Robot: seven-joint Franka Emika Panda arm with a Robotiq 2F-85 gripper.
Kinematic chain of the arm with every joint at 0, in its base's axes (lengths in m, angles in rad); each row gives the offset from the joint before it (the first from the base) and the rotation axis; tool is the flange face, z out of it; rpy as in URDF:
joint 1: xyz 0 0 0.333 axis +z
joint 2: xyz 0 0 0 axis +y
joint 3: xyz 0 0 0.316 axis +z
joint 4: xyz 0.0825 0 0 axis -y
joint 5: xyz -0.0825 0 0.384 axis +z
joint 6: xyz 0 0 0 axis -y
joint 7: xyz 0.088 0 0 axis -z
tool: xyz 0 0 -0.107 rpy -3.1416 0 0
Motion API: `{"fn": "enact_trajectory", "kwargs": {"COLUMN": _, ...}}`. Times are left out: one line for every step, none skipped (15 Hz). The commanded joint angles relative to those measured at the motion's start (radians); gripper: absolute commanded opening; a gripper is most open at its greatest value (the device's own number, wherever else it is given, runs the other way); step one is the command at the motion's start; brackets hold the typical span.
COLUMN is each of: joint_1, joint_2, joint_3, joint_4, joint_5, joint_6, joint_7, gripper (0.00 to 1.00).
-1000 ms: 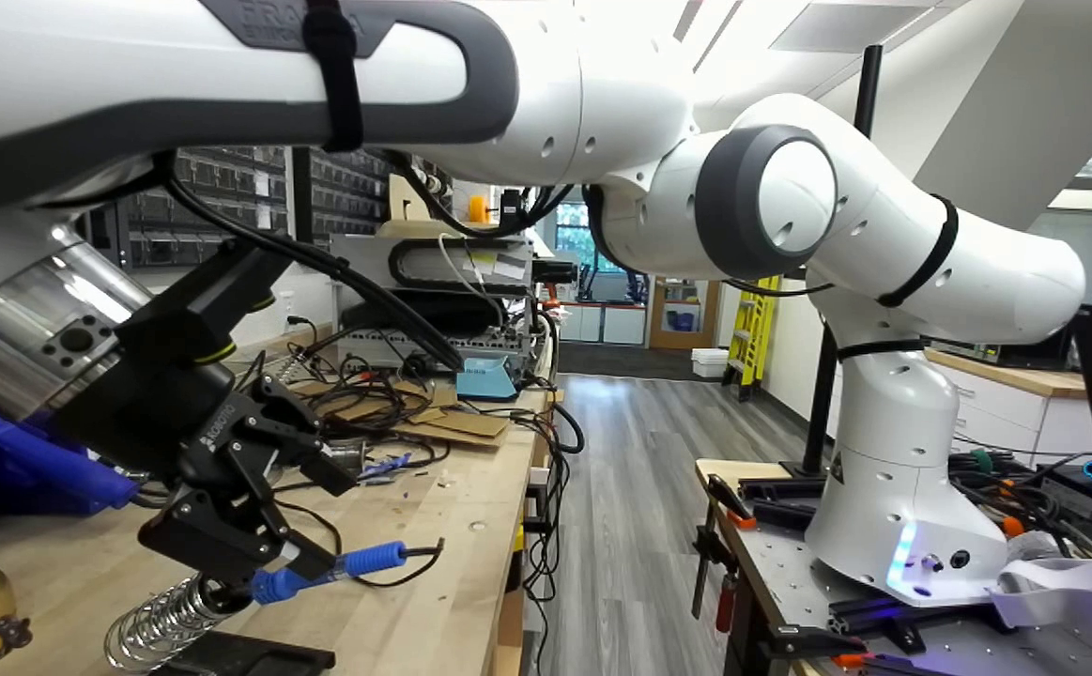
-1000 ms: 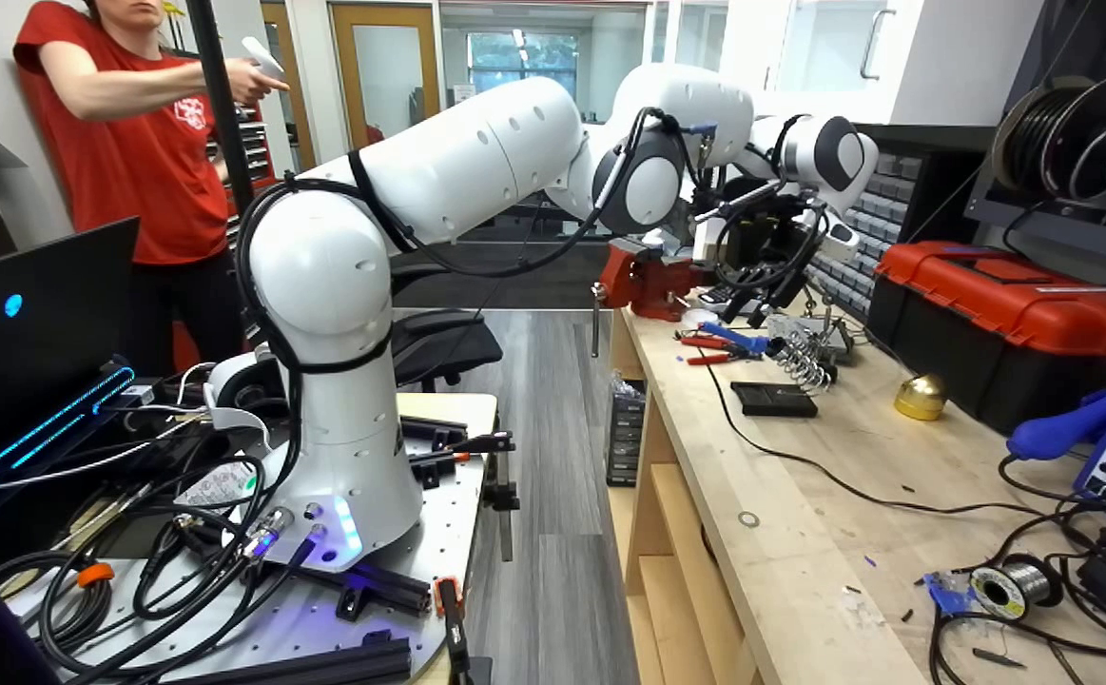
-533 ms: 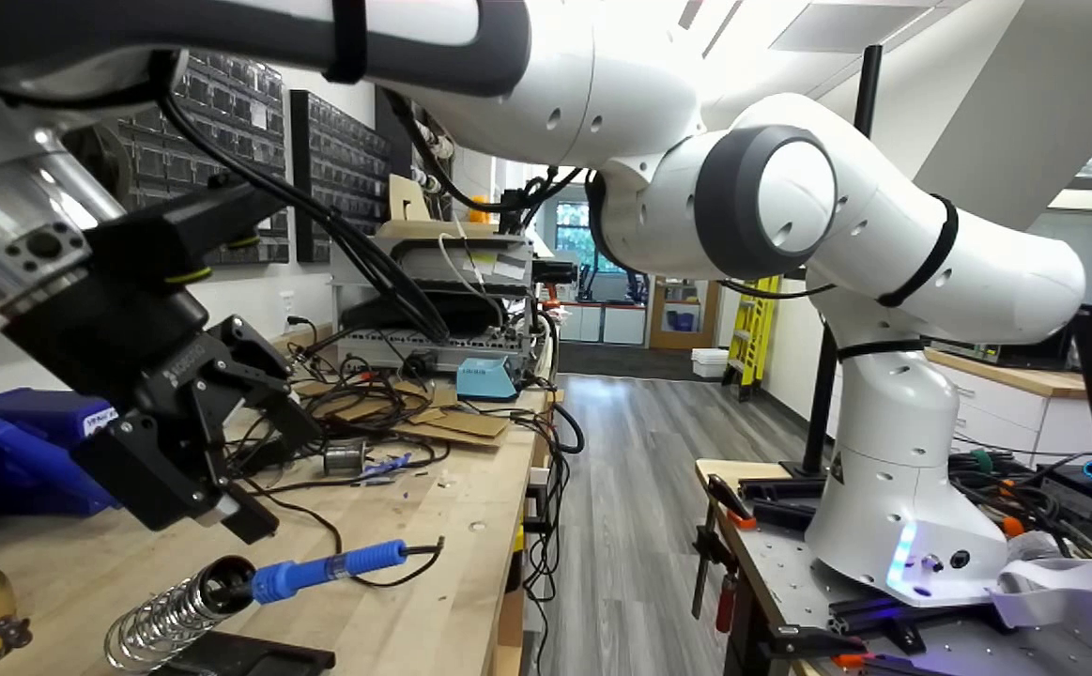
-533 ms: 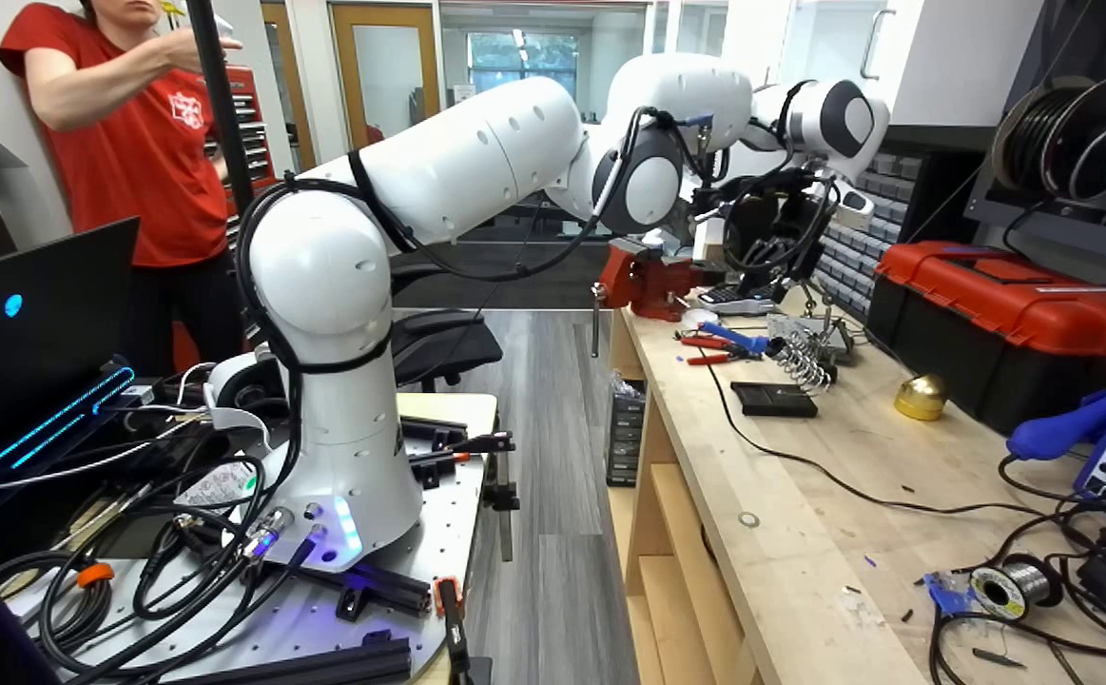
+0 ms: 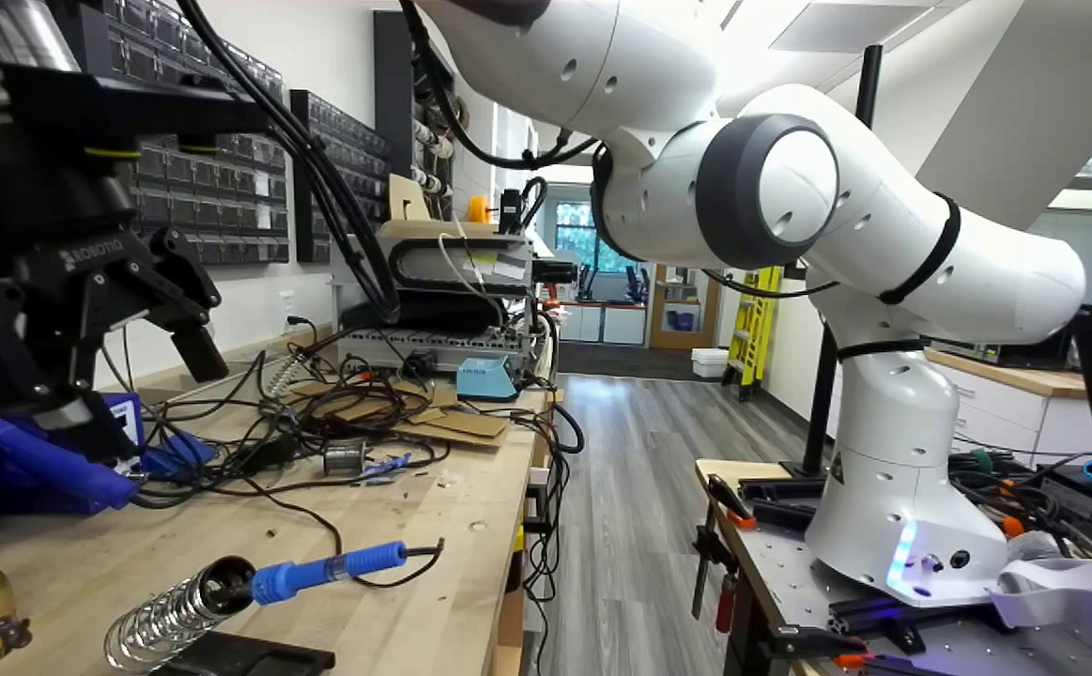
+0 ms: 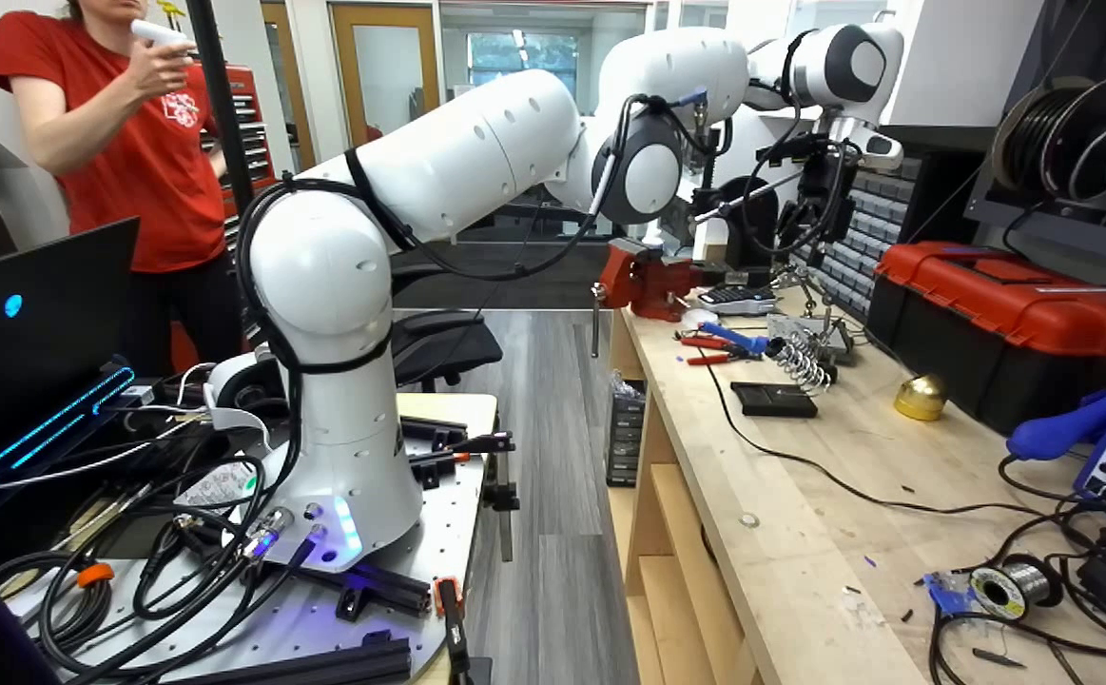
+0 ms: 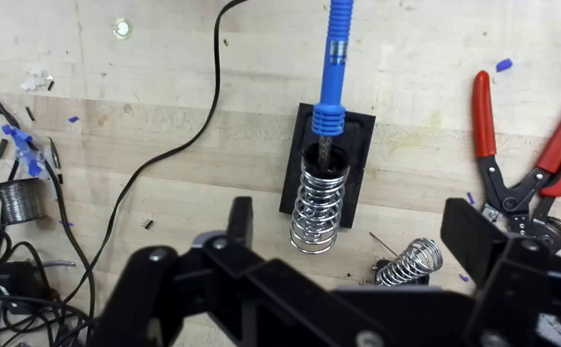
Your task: Pick up the spot welding pen and put it on the welding pen holder
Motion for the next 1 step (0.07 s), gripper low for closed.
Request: {"fn": "enact_trajectory", "kwargs": {"joint_1": 0.001, "joint_2": -0.006, "joint_3": -0.007, "joint_4": -0.011, "joint_5": 0.005, "joint_6": 0.007, "joint_7": 0.002, "gripper": 1.00}}
